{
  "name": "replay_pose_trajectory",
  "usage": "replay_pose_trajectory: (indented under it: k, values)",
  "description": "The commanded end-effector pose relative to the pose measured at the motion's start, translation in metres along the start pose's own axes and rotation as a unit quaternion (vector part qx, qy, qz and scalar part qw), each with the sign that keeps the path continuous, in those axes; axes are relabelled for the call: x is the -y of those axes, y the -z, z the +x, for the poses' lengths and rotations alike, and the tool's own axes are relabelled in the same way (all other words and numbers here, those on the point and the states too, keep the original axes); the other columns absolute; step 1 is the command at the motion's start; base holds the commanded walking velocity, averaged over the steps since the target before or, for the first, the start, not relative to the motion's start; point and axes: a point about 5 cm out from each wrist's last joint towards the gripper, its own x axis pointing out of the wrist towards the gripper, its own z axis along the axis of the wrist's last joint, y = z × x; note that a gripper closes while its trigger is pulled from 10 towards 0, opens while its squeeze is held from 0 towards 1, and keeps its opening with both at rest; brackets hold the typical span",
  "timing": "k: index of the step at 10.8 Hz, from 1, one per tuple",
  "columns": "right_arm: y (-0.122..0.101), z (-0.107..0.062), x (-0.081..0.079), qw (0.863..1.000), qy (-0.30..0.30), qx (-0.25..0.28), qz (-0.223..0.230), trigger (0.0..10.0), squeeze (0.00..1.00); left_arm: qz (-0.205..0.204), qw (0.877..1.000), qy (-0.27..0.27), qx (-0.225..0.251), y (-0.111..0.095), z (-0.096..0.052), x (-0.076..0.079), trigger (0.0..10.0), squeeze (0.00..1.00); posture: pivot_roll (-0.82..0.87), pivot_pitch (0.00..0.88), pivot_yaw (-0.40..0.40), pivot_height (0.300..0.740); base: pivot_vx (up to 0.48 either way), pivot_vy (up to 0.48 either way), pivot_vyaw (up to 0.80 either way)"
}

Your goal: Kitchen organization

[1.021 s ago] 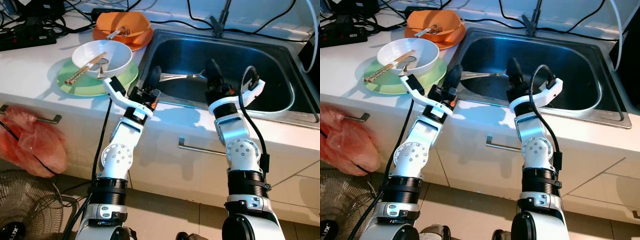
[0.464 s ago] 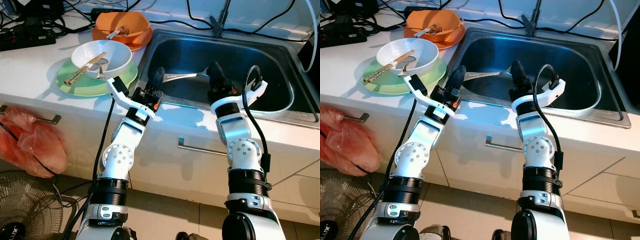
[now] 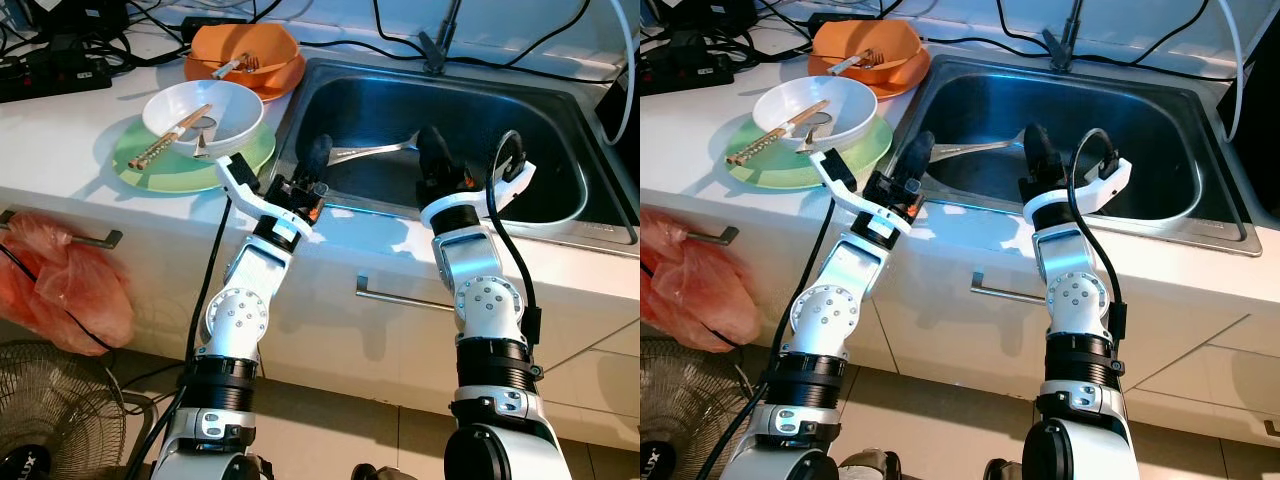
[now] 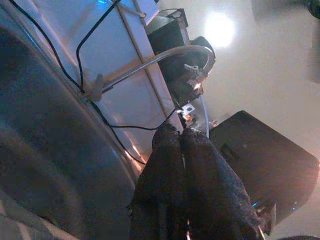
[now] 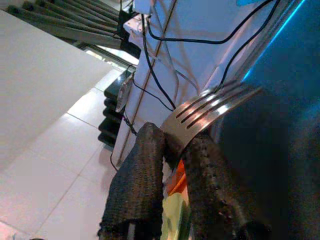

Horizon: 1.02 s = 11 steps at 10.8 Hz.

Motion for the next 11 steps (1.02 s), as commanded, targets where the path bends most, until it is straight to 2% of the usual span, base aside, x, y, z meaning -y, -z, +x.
replay_pose_trajectory:
  k: [1, 2, 3, 4, 7, 11]
  values:
    - [0.004, 0.01, -0.015, 0.999, -0.021, 0.012, 0.024, 0.0, 0.0, -0.032, 0.999, 0.009, -0.012, 0.026, 0.006, 0.011, 10.0, 0.0, 0.19, 0.094, -0.039, 0.74, 0.0, 0.0, 0.0]
    - [0.003, 0.009, -0.014, 0.999, -0.021, 0.014, 0.026, 0.0, 0.0, -0.005, 1.0, -0.003, -0.023, 0.029, 0.006, 0.008, 10.0, 0.0, 0.19, 0.093, -0.039, 0.74, 0.0, 0.0, 0.0]
    - [0.003, 0.01, -0.014, 0.999, -0.02, 0.015, 0.027, 0.0, 0.0, 0.032, 0.998, -0.012, -0.05, 0.036, 0.007, 0.005, 10.0, 0.69, 0.19, 0.094, -0.038, 0.74, 0.0, 0.0, 0.0]
    - [0.003, 0.01, -0.014, 0.999, -0.019, 0.015, 0.03, 0.0, 0.0, 0.018, 0.999, -0.015, -0.049, 0.038, 0.006, 0.005, 10.0, 1.0, 0.19, 0.093, -0.037, 0.74, 0.0, 0.0, 0.0]
    - [-0.001, 0.01, -0.013, 0.999, -0.014, 0.025, 0.042, 0.0, 0.0, 0.016, 0.998, -0.016, -0.065, 0.041, 0.005, 0.004, 10.0, 1.0, 0.19, 0.091, -0.036, 0.74, 0.0, 0.0, 0.0]
    - [-0.018, 0.014, -0.009, 0.996, 0.009, 0.067, 0.058, 0.0, 0.0, 0.045, 0.996, -0.02, -0.078, 0.044, 0.004, 0.003, 10.0, 1.0, 0.18, 0.083, -0.034, 0.74, 0.0, 0.0, 0.0]
